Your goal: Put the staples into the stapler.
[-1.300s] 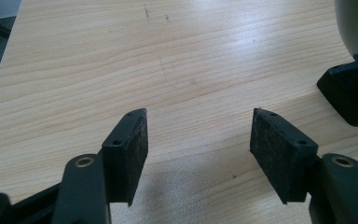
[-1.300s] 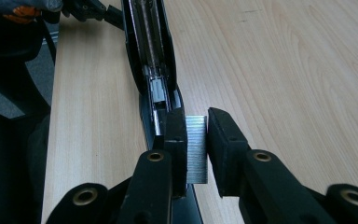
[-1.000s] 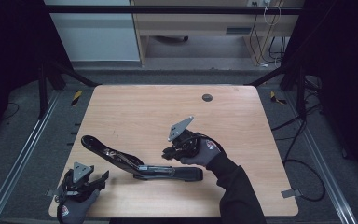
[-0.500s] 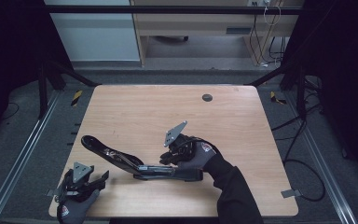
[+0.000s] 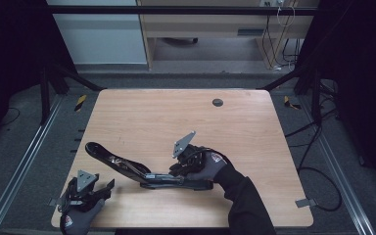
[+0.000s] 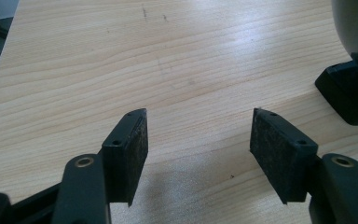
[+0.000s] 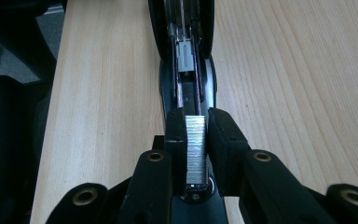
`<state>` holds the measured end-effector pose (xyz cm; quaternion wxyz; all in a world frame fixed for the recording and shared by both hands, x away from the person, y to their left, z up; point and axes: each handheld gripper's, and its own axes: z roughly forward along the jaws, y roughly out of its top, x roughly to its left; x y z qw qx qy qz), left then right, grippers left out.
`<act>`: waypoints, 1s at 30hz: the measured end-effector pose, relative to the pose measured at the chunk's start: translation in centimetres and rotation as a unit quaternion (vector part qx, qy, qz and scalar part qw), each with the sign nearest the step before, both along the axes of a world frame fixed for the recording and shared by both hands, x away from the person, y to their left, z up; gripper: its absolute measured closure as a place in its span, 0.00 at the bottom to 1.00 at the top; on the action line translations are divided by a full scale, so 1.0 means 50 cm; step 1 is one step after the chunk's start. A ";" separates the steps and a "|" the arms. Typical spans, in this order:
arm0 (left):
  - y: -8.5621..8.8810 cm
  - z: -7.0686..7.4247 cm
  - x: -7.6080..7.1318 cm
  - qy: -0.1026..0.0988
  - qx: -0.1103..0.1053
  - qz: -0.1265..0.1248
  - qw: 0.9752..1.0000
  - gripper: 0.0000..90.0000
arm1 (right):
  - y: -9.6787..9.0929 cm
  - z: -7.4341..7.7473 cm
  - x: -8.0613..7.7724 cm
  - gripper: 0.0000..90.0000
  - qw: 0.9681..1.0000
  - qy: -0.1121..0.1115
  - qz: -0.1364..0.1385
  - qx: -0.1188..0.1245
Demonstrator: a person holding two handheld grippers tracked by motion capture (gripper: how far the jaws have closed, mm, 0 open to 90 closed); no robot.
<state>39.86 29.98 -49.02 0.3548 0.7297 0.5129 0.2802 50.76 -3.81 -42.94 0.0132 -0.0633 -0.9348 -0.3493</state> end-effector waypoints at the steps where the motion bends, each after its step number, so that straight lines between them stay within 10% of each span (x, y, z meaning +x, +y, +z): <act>1: 0.000 0.000 0.000 0.000 0.000 0.000 1.000 0.41 | 0.000 -0.001 0.000 0.87 1.000 0.001 -0.001 -0.002; 30: -0.001 0.000 0.001 0.000 0.001 0.000 1.000 0.41 | 0.009 -0.017 0.001 0.87 1.000 0.004 0.010 -0.022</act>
